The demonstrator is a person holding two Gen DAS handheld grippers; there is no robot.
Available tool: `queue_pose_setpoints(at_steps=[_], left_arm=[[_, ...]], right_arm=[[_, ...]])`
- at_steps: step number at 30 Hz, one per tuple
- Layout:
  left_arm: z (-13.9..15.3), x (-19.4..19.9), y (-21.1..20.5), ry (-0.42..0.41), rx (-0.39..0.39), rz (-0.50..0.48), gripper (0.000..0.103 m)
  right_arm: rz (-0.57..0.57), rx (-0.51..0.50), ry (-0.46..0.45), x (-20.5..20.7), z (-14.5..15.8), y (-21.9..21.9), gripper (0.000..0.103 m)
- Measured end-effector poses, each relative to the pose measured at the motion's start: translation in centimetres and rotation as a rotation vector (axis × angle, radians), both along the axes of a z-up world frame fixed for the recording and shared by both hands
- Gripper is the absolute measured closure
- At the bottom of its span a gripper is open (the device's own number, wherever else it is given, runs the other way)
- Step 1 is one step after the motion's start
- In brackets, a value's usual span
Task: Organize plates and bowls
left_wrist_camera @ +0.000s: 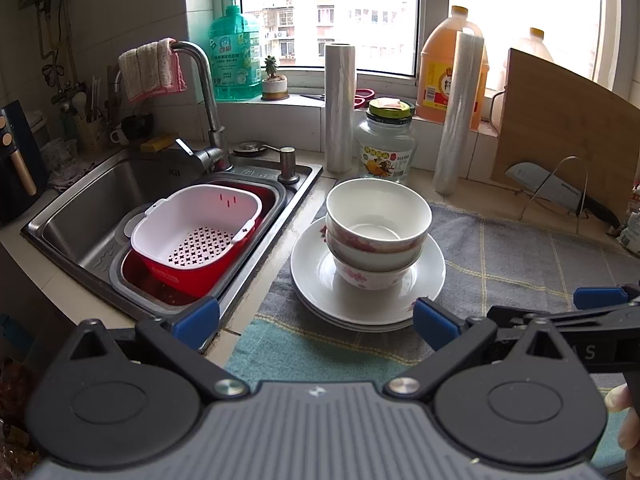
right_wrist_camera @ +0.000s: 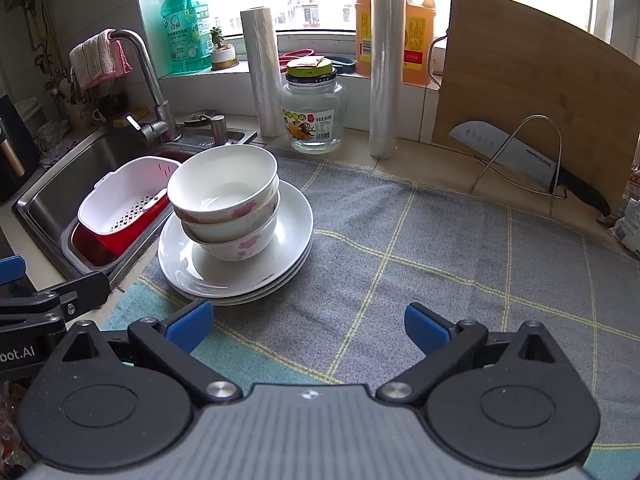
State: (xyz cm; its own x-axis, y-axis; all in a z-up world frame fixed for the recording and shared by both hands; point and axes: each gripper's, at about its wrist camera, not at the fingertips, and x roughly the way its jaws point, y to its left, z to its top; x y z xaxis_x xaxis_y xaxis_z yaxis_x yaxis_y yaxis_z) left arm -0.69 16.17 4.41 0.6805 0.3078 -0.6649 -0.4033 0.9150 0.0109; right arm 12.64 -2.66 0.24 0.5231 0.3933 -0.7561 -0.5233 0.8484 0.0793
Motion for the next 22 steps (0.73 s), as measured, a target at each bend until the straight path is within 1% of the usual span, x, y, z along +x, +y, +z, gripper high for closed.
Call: queue_pose_setpoints(at_steps=[22], left_arm=[[0.05, 0.34, -0.19, 0.011, 0.004, 0.01, 0.001]], right_arm=[[0.0, -0.001, 0.008, 0.23, -0.21, 0.0, 0.0]])
